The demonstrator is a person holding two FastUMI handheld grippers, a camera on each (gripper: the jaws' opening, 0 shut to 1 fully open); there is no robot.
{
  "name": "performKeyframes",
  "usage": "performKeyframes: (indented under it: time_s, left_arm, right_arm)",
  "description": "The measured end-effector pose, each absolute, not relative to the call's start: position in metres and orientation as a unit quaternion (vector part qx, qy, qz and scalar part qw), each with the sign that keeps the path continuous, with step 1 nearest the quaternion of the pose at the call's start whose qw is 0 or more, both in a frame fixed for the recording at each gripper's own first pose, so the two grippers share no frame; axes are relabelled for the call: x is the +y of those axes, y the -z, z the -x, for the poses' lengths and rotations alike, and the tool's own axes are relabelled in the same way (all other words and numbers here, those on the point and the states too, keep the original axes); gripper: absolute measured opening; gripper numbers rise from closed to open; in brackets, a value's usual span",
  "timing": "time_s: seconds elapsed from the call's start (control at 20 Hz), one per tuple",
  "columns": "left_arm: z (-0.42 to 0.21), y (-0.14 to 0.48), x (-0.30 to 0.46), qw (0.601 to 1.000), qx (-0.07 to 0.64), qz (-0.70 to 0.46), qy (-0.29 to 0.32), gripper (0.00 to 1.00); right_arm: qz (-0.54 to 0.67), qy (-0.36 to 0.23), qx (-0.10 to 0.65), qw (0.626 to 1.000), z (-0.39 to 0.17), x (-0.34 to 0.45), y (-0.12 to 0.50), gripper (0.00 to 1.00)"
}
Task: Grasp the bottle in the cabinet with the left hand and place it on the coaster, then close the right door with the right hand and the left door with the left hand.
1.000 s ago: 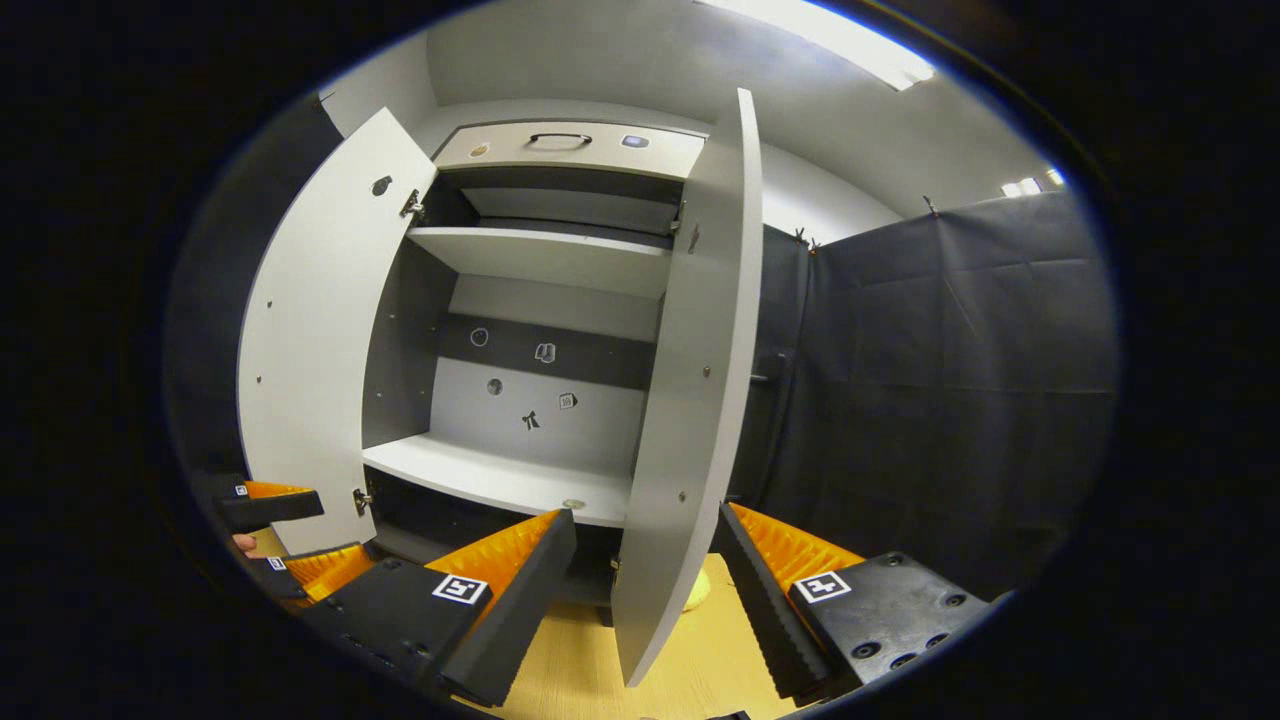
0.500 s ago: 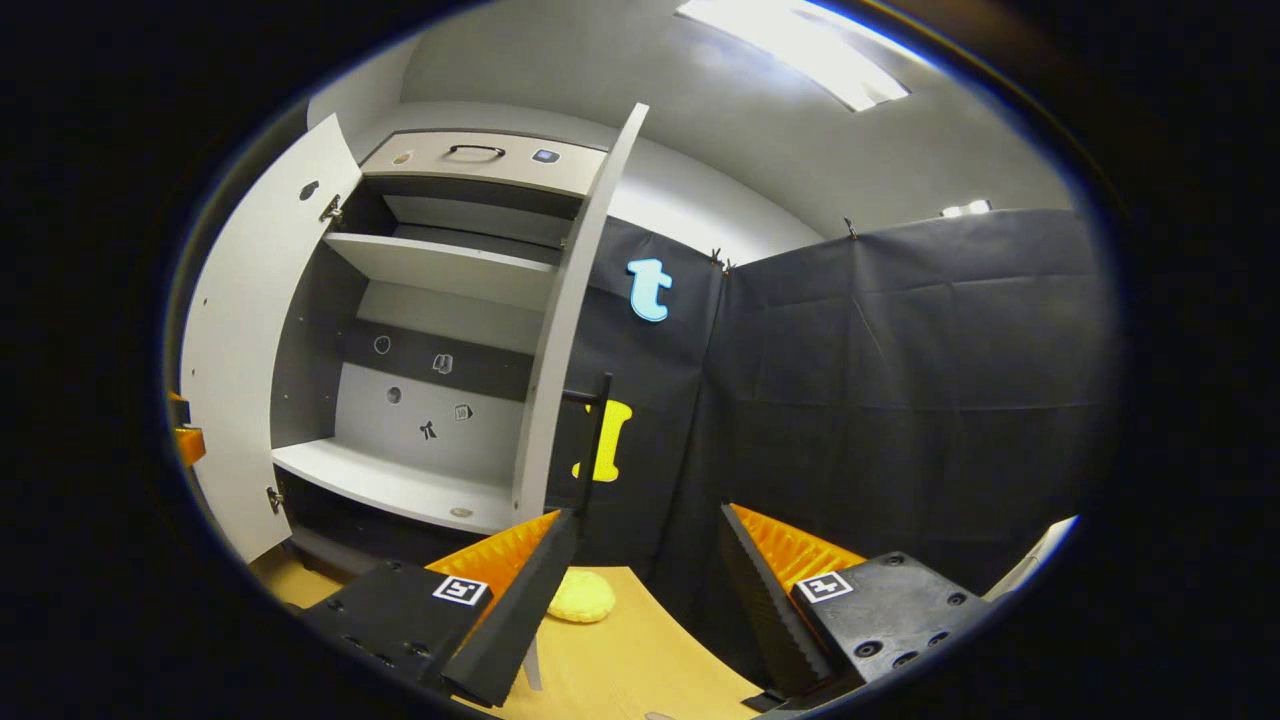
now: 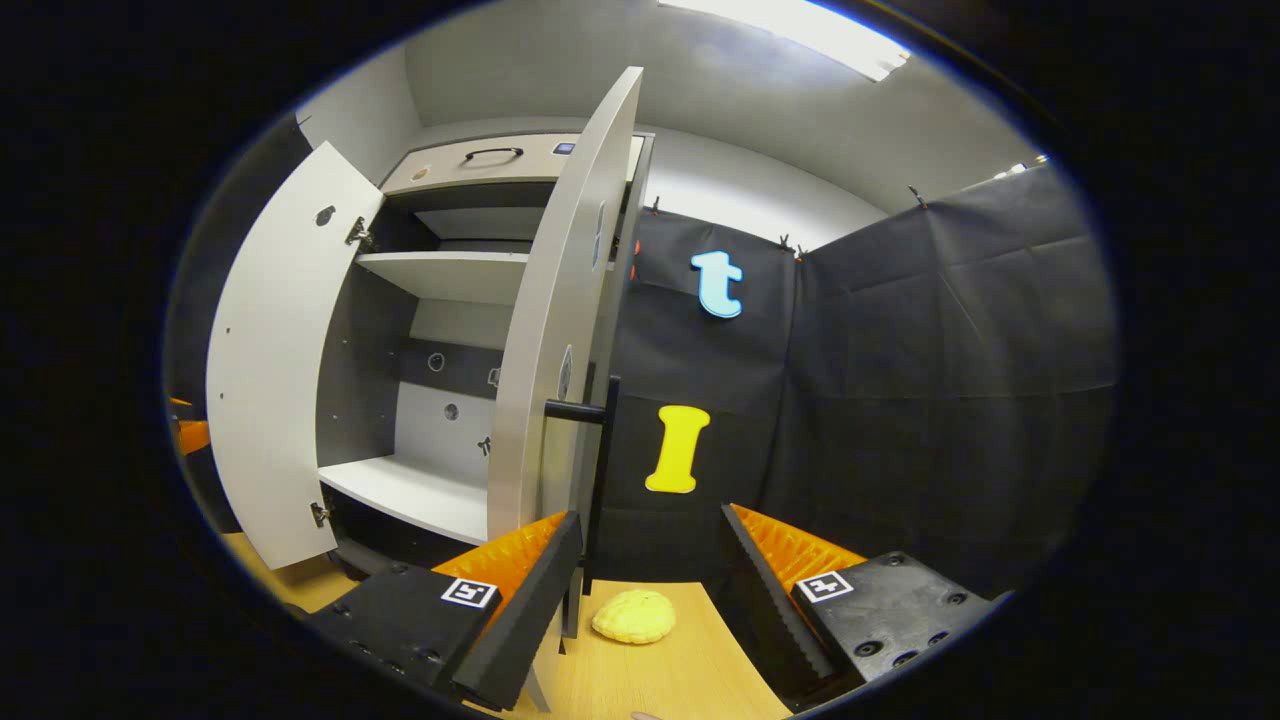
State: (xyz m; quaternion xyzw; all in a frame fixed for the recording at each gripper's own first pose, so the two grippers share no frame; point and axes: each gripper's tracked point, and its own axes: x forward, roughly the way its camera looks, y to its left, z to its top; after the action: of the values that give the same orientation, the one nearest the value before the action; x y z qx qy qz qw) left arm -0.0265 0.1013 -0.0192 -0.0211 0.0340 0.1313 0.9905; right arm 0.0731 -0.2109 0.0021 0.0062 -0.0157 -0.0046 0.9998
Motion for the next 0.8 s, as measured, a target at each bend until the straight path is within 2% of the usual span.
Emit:
performKeyframes:
  time_s: [0.15,0.3,0.55,0.8]
  left_arm:
    - [0.032,0.018,0.103,0.987,0.041,0.012,-0.156,0.96]
    - [0.035,0.011,0.102,0.984,0.039,0.001,-0.173,0.96]
    - [0.042,0.008,0.106,0.980,0.043,-0.006,-0.193,0.96]
    - [0.057,0.011,0.128,0.973,0.048,-0.005,-0.224,0.96]
  right_arm:
    - [-0.052,-0.067,-0.001,0.996,-0.077,-0.193,0.002,0.92]
    - [-0.070,-0.114,0.001,0.991,-0.081,-0.178,0.005,0.93]
    - [-0.067,-0.168,-0.004,0.984,-0.092,-0.135,0.001,0.93]
    - [-0.062,-0.189,-0.012,0.980,-0.106,-0.109,-0.001,0.93]
